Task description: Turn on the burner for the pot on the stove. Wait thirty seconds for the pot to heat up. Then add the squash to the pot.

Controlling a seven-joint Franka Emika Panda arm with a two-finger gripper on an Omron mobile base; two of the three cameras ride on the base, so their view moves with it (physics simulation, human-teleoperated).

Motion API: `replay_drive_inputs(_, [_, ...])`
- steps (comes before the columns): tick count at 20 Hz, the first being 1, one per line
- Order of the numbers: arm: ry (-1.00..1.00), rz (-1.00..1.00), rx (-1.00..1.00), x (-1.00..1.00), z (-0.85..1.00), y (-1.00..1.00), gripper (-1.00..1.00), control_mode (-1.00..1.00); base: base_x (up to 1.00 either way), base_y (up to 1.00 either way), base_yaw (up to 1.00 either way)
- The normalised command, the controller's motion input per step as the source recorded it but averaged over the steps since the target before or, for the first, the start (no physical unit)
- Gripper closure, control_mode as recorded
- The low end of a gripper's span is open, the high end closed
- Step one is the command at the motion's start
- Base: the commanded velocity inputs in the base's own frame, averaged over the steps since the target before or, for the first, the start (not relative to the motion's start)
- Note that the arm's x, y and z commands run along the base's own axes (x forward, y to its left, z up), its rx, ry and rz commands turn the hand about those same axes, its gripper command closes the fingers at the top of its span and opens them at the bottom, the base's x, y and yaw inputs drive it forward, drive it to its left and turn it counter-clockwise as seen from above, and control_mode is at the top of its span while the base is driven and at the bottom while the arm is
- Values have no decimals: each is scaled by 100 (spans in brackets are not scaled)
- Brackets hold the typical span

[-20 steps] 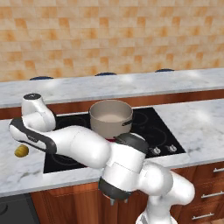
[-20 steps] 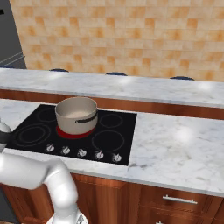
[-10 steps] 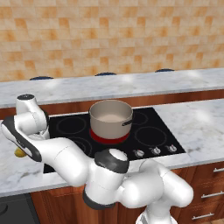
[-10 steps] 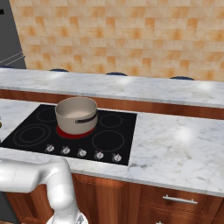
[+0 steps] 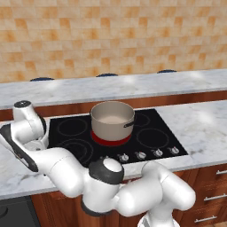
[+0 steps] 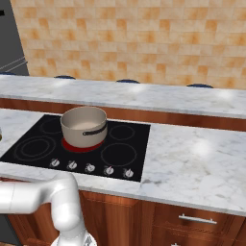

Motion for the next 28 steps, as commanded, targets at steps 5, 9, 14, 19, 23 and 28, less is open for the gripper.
replay_drive_inputs(5, [-2, 0, 5, 12, -17, 6, -100, -100, 0, 0, 0])
replay_drive_inputs(9, [0, 1, 7, 23, -21, 6, -100, -100, 0, 0, 0])
replay_drive_inputs(14, [0, 2, 5, 24, -14, 10, -100, -100, 0, 0, 0])
replay_drive_inputs(19, [0, 0, 3, 30, -9, 22, -100, -100, 0, 0, 0])
replay_drive_inputs(23, [0, 0, 1, 28, -14, 26, -100, -100, 0, 0, 0])
replay_drive_inputs(28, [0, 0, 0, 27, -17, 22, -100, -100, 0, 0, 0])
